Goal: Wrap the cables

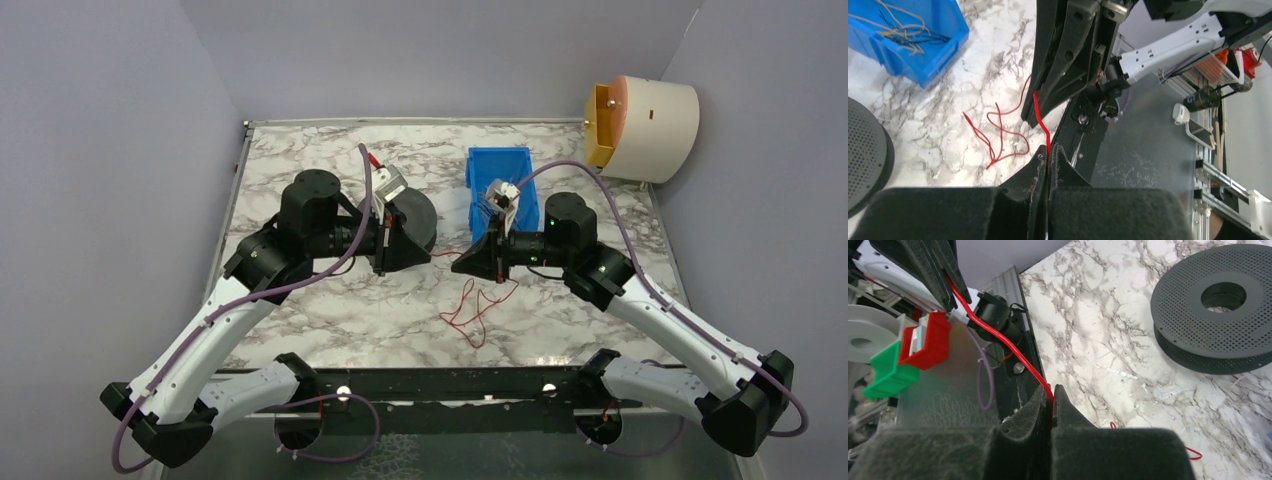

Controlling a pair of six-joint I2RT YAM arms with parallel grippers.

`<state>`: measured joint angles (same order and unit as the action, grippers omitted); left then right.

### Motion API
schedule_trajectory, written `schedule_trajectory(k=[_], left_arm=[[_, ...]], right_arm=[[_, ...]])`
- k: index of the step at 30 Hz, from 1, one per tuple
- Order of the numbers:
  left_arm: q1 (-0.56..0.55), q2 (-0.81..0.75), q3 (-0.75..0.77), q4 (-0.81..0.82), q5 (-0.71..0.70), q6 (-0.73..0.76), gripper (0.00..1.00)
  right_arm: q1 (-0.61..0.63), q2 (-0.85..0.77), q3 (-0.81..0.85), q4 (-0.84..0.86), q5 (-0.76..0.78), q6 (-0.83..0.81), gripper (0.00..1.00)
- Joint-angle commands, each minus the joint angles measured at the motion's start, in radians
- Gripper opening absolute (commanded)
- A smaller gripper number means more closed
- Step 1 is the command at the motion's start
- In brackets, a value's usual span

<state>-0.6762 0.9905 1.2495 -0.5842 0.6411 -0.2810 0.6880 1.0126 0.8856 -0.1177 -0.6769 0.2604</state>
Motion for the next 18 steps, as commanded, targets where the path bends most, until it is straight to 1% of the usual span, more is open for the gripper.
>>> schedule_trajectory(k=[1,4,5,8,11,14,17,18], left_arm=[[-0.002,-0.014,0.0,-0.085,0.069,0.045,0.0],[-0.002,-0.021,0.014,-0.11,0.047,0.049,0.0],[-0.002,-0.023,0.022,-0.115,0.04,0.049,0.0],[-0.002,-0.023,0.037,-0.12,0.031,0.042,0.0],[-0.002,-0.024,0.045,-0.12,0.031,0.028,0.0],[-0.002,-0.025,0.051,-0.12,0.033,0.021,0.0],[-0.002,-0.017,0.06,-0.12,0.049,0.019,0.0],[-0.002,-0.016,0.061,-0.12,0.049,0.018,0.0]], right_arm=[[0.005,-0.012,0.033,-0.124,0.094,-0.101,0.01],[0.004,-0.016,0.024,-0.146,0.059,-0.133,0.02],[0.004,-0.017,0.019,-0.152,0.046,-0.14,0.06],[0.005,-0.022,-0.007,-0.156,0.024,-0.152,0.22],[0.004,-0.027,-0.033,-0.152,-0.013,-0.155,0.29],[0.005,-0.029,-0.064,-0.13,-0.042,-0.148,0.32],[0.005,-0.019,-0.083,-0.102,-0.061,-0.134,0.31],[0.005,-0.015,-0.084,-0.095,-0.067,-0.13,0.29]])
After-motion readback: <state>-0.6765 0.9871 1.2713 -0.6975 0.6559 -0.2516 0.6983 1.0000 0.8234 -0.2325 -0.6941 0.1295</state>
